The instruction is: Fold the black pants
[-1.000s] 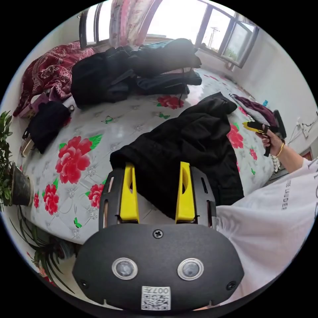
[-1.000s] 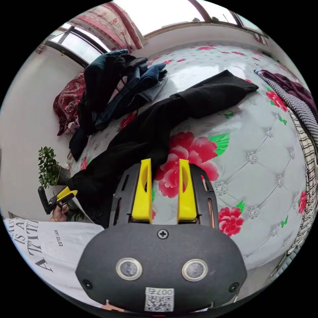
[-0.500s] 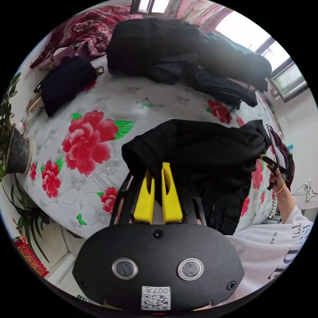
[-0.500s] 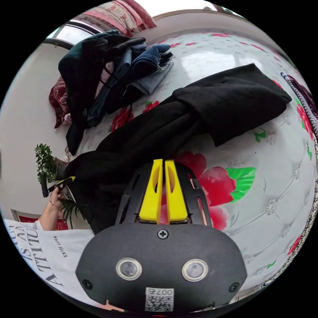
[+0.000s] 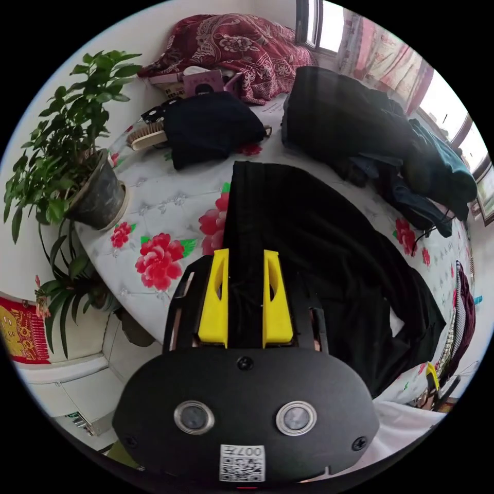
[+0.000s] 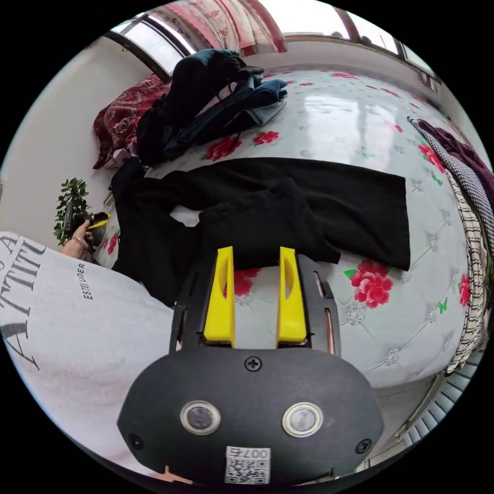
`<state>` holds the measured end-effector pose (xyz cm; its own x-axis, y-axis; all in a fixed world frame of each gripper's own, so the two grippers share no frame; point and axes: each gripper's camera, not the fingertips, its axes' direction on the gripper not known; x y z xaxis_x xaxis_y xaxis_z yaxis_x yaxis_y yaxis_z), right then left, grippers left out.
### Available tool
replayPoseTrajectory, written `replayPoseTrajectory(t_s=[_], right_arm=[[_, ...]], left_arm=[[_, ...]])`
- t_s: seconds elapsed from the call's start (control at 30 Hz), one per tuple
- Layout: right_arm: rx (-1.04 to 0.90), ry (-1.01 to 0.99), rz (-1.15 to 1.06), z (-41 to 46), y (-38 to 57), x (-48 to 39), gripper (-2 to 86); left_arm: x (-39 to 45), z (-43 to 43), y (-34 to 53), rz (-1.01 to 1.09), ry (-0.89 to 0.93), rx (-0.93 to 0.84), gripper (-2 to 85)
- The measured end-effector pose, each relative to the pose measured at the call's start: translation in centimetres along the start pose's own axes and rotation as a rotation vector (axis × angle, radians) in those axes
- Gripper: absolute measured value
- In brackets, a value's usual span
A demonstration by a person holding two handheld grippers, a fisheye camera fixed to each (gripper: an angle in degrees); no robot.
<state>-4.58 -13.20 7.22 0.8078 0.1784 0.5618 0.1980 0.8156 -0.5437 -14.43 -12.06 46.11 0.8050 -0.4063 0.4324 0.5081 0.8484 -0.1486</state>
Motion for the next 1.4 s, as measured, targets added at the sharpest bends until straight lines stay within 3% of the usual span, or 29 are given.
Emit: replayPoseTrajectory(t_s=[0.17, 0.3, 0.37, 0.47, 0.5, 0.6, 0.63, 0.73, 0.8, 0.9, 1.03, 1.23, 1.4], right_arm=[[-0.034, 0.240, -0.080, 2.3, -2.1, -0.4, 10.1], [-0.231, 0.196, -0.035, 5.3, -4.5, 0.5, 5.4], [-0.188, 0.169, -0.047, 3.0, -5.0, 0.4, 2.8], [0.015, 0.085, -0.050, -4.8, -3.9, 0.4, 0.7], [0.118, 0.081, -0.018, -8.8, -2.8, 0.6, 0.5], [0.431, 0.057, 0.127, -20.5, 2.0, 2.2, 0.0], [0.532, 0.069, 0.195, -24.7, 4.3, 3.0, 0.0], [0.613, 0.061, 0.171, -29.7, 8.6, 4.1, 0.2], [0.584, 0.073, 0.078, -28.4, 10.4, 4.6, 0.5], [0.388, 0.075, 0.202, -22.5, 13.5, 8.0, 2.1], [0.122, 0.226, 0.478, -15.7, 17.8, 12.3, 5.6], [0.119, 0.270, 0.361, -15.7, 14.2, 10.5, 9.1], [0.044, 0.187, 0.471, -10.3, 8.2, 12.0, 11.5]], left_arm=[[-1.3, 1.2, 8.2, -0.021, 0.041, -0.117, 12.7], [0.4, 4.1, 11.6, 0.012, 0.068, -0.214, 13.9], [1.8, 3.9, 11.6, 0.086, 0.036, -0.170, 13.1], [4.3, 3.5, 10.6, 0.253, -0.038, -0.185, 8.8], [5.0, 3.3, 10.1, 0.307, -0.070, -0.192, 3.3], [4.7, 3.6, 9.0, 0.404, -0.495, -0.176, -0.5], [3.8, 3.9, 8.6, 0.454, -0.545, -0.193, -0.7], [0.2, 3.7, 7.1, 0.371, -0.463, -0.228, -0.7], [-0.9, 2.8, 6.7, 0.277, -0.344, -0.207, -0.4], [0.6, 0.5, 7.7, 0.246, -0.163, -0.106, 2.5], [7.8, -1.1, 10.7, 0.502, 0.140, -0.068, 9.7], [14.1, 1.5, 12.6, 0.764, -0.042, -0.167, 8.4], [14.4, 1.3, 10.9, 0.747, -0.036, -0.237, 7.4]])
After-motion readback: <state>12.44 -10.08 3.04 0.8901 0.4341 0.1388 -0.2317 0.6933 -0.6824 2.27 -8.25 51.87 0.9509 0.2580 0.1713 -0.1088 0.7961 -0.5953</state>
